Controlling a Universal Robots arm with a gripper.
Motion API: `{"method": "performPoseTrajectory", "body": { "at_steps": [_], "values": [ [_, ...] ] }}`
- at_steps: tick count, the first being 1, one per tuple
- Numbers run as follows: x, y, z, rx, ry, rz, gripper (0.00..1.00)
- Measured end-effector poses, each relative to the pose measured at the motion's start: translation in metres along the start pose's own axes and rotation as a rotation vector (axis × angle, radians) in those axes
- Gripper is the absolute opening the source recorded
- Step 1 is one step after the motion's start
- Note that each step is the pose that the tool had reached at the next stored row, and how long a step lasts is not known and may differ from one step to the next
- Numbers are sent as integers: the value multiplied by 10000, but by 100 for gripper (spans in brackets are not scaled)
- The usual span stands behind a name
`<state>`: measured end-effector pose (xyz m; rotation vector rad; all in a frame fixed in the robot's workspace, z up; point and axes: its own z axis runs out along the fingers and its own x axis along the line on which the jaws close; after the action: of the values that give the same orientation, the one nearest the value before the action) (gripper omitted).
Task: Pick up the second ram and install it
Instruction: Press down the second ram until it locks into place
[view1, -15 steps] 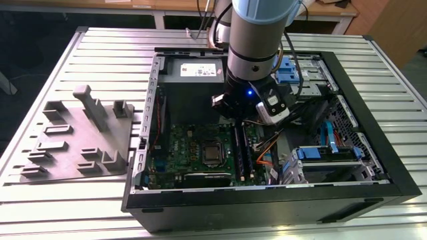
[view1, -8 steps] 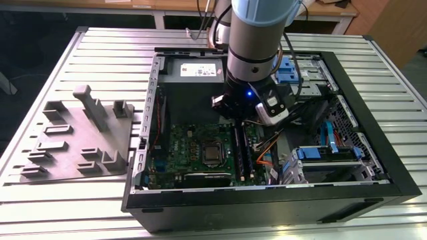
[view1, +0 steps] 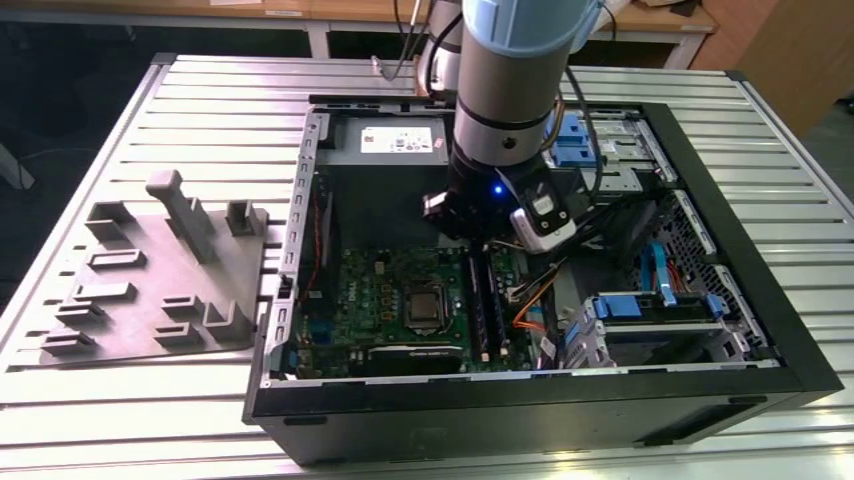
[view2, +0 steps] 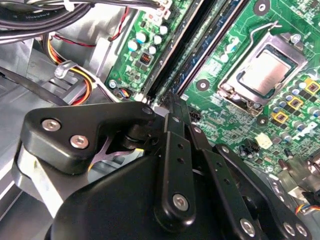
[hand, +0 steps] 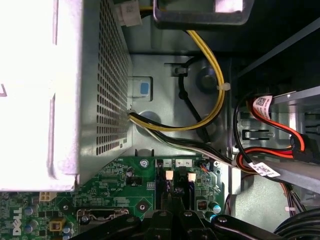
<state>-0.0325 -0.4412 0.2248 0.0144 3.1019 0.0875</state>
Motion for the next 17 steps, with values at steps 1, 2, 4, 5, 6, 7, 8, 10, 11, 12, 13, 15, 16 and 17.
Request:
{"method": "performPoseTrajectory", "body": {
  "at_steps": [1,2,4,5,6,7,8,10,11,12,13,15,16,17],
  "values": [
    [1,-1,6,2,1,1,10],
    [1,-1,7,4,2,0,10],
    [1,-1,7,5,2,0,10],
    [1,-1,9,4,2,1,10],
    [1,-1,19,-1,0,0,10],
    [1,-2,29,0,0,1,10],
    [2,-3,36,2,1,0,10],
    [2,-3,37,5,2,0,10],
    [2,-3,38,5,2,0,10],
    [2,-3,46,-1,0,1,10],
    [2,-3,54,2,1,1,10],
    [3,-5,60,8,3,0,10],
    [3,-5,61,8,3,0,10],
    [3,-5,62,7,3,0,10]
  ]
}}
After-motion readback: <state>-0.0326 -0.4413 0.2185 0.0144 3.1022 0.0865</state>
